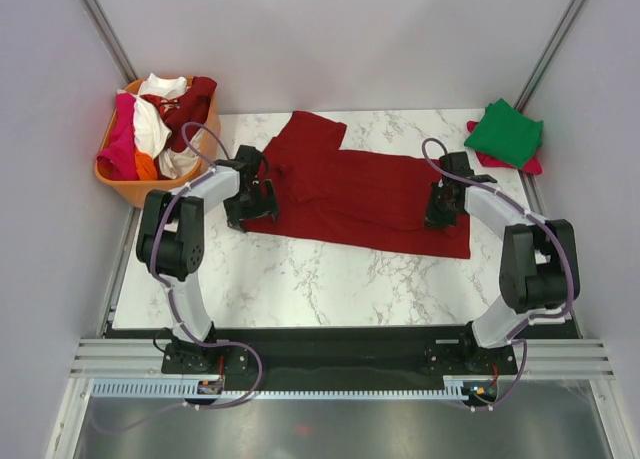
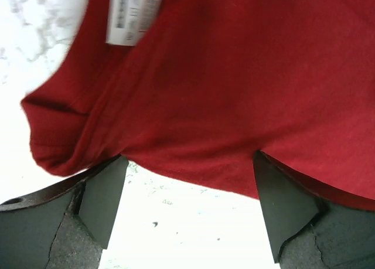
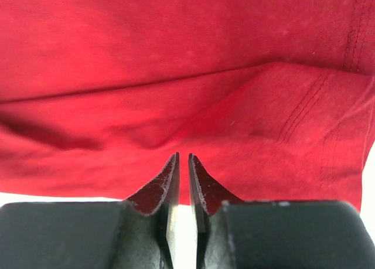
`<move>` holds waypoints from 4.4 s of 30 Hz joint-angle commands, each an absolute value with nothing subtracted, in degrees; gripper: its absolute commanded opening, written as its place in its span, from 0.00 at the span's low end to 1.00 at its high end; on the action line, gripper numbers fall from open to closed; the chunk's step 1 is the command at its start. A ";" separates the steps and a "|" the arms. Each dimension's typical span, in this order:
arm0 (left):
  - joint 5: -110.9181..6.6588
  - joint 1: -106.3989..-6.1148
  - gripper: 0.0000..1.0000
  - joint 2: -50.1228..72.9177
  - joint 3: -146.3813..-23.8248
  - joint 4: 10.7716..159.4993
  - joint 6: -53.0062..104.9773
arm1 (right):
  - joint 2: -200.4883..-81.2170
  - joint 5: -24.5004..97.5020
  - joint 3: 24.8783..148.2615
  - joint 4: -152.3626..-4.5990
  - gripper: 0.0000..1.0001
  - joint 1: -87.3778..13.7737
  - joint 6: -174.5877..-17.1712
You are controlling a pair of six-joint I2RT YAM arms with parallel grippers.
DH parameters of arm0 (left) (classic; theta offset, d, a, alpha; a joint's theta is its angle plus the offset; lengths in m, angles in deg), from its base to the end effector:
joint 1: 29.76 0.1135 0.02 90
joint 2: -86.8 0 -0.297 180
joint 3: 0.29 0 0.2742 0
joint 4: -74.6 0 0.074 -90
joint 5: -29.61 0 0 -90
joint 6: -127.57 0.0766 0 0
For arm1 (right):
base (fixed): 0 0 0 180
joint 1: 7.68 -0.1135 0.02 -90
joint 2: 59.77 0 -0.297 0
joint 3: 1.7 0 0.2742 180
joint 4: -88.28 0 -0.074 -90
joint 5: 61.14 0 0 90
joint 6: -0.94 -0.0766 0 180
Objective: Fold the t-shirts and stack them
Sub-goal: Fold the tshirt
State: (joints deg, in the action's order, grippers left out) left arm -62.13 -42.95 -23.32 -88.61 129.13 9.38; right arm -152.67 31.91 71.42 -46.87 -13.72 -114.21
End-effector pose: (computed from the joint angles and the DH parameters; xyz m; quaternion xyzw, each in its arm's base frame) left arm 0.4020 -0.0918 0.1442 -0.1314 0.9840 -0.0279 0.1166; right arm 0.3551 0.0417 0.1813 0.1561 0.9627 0.0840 0.2045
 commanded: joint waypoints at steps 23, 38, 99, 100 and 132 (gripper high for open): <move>-70.76 -41.36 0.95 -21.66 -82.46 123.71 2.06 | -172.36 14.45 92.66 -44.01 0.19 -2.32 -113.67; -69.10 -41.45 0.95 -17.61 -80.61 123.71 1.62 | -153.04 16.95 86.48 -42.06 0.81 -8.98 -114.97; -64.35 -38.90 0.02 -5.66 -66.46 104.55 -4.62 | -132.28 25.96 45.83 -55.25 0.92 -2.67 -125.10; -64.26 -38.90 0.02 -5.66 -66.29 104.47 -4.54 | -132.80 26.22 45.65 -55.87 0.89 -2.67 -125.36; -53.80 -44.08 0.02 33.42 -47.22 126.24 -11.12 | -122.97 30.88 49.88 -40.33 0.27 5.86 -126.42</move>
State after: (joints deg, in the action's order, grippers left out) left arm -56.97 -43.14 27.67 -48.62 119.77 -7.45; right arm -125.18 28.28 49.87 -44.92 5.34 -125.21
